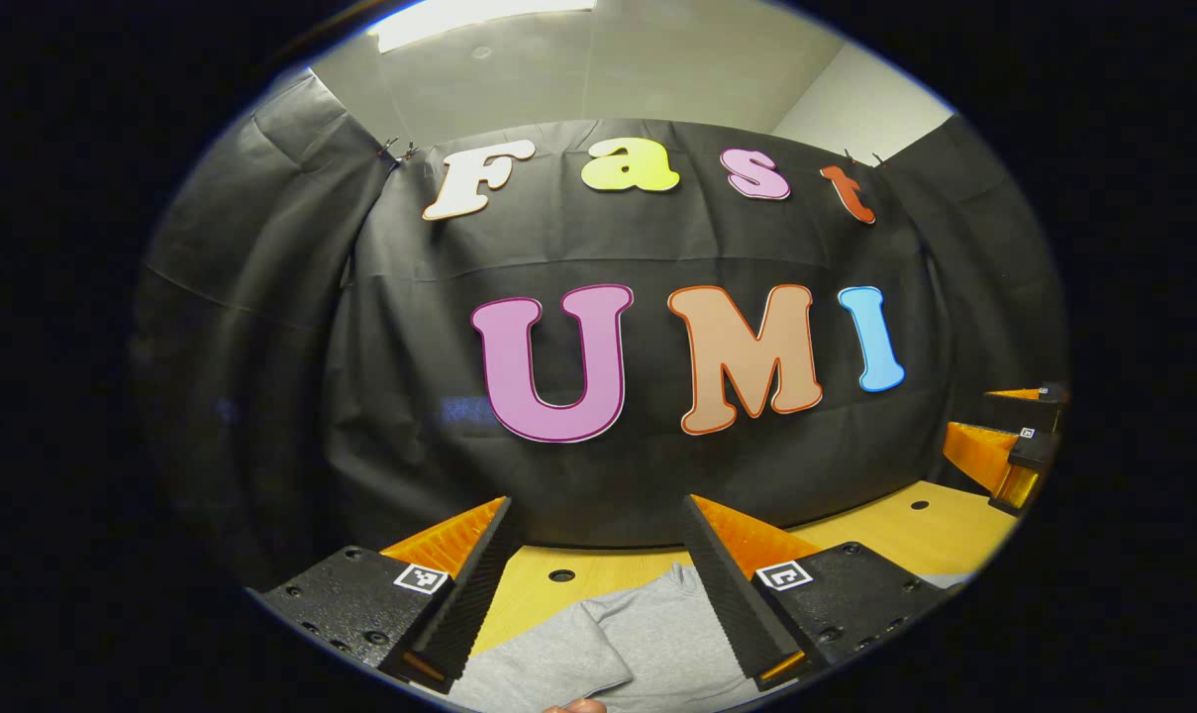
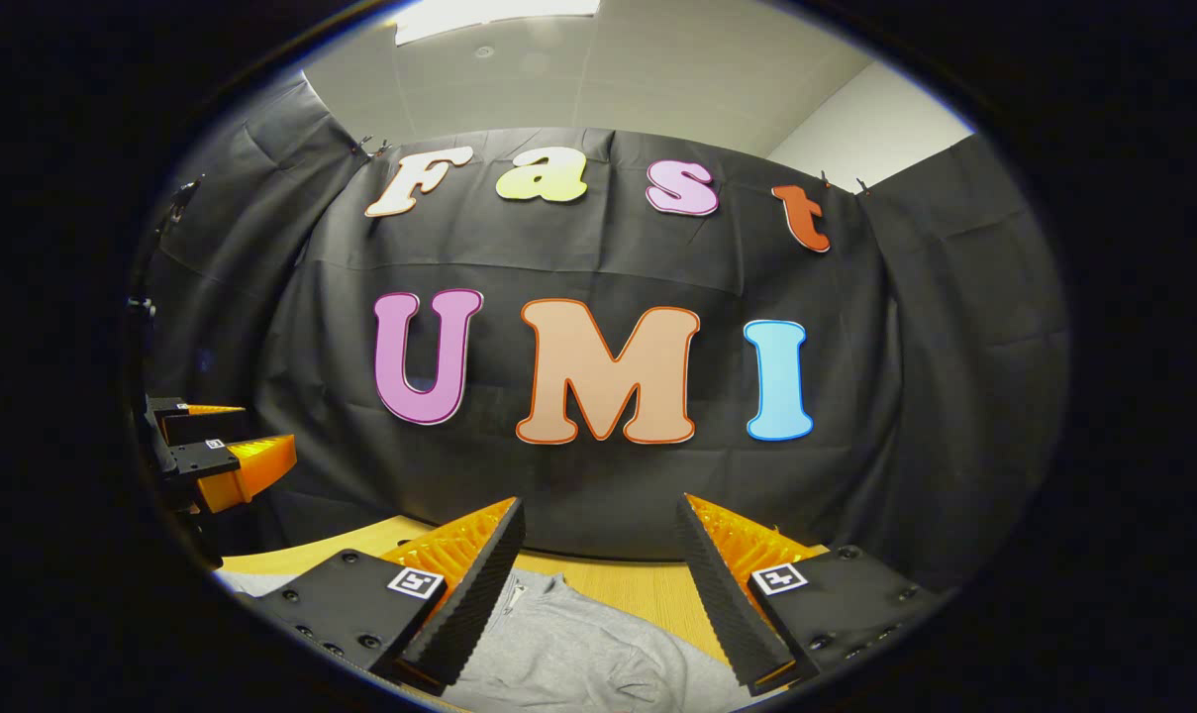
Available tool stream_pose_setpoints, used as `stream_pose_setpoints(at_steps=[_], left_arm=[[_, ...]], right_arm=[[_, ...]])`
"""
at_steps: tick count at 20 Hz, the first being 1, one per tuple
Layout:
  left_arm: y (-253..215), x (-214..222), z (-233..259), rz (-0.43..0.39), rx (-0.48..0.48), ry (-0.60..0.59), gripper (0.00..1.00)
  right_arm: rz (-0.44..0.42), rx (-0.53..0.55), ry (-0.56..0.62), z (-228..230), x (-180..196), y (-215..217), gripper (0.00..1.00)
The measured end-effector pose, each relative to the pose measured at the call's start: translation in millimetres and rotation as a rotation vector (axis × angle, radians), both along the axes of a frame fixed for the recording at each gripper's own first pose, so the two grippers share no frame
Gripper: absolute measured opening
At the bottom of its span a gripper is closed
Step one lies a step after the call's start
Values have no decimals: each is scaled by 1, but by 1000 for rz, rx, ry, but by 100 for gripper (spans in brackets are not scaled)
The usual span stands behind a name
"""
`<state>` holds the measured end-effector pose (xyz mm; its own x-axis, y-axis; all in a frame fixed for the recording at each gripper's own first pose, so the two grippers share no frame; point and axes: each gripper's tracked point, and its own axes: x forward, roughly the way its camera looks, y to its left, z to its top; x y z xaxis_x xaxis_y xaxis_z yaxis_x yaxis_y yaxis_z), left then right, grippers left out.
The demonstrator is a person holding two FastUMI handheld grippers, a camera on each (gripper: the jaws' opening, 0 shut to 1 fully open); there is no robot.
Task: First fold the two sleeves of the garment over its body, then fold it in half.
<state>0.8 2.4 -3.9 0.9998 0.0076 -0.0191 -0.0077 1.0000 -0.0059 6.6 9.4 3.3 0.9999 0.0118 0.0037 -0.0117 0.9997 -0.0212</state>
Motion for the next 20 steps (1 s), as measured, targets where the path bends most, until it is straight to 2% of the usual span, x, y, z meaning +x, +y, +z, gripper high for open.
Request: stream_pose_setpoints(at_steps=[12,20], left_arm=[[1,-1,0,2,7,-5,96],[-10,-3,-2,-33,-8,-3,96]], right_arm=[[-1,-2,4,-2,-4,0,97],[-17,-39,46,-11,-13,-30,97]])
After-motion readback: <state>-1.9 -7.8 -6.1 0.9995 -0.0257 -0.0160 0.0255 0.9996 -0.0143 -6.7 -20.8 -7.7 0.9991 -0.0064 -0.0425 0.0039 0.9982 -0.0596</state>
